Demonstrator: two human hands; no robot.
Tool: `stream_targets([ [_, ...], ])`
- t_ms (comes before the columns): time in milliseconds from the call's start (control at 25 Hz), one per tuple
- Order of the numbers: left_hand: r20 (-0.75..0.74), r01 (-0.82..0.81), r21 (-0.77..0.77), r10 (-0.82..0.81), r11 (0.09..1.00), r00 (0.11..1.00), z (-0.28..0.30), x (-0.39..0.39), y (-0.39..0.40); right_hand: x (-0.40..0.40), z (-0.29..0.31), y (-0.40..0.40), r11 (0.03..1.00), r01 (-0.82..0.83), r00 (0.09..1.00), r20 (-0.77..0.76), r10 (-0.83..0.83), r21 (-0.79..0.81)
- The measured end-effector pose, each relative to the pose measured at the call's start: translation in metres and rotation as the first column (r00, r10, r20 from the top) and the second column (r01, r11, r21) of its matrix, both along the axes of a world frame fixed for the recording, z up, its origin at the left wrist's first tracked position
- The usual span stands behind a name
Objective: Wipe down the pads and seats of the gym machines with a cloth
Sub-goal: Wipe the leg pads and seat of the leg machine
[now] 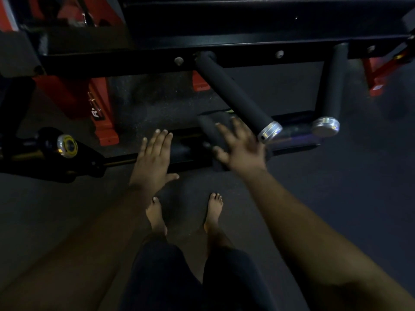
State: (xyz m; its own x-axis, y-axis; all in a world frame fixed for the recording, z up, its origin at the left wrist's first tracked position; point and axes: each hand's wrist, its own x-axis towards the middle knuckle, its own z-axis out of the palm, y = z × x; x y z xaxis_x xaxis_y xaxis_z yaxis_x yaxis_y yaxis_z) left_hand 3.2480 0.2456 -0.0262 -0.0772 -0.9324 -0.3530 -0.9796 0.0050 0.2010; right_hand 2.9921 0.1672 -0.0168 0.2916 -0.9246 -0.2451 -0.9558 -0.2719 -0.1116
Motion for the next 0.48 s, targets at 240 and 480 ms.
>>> stream_targets([
  [240,-0.231,0.026,0.338,0.056,0.941,0.971,0.013,0.031,-0.063,-0.099,0.023,-0.047,0.792,0.611,0.792,-0.044,-0.609,0.021],
  [480,-0.257,-0.035,0.249,0.100,0.968,0.961,0.007,0.028,-0.046,0.056,-0.005,0.024,0.931,0.365,0.921,0.151,-0.360,-0.003],
])
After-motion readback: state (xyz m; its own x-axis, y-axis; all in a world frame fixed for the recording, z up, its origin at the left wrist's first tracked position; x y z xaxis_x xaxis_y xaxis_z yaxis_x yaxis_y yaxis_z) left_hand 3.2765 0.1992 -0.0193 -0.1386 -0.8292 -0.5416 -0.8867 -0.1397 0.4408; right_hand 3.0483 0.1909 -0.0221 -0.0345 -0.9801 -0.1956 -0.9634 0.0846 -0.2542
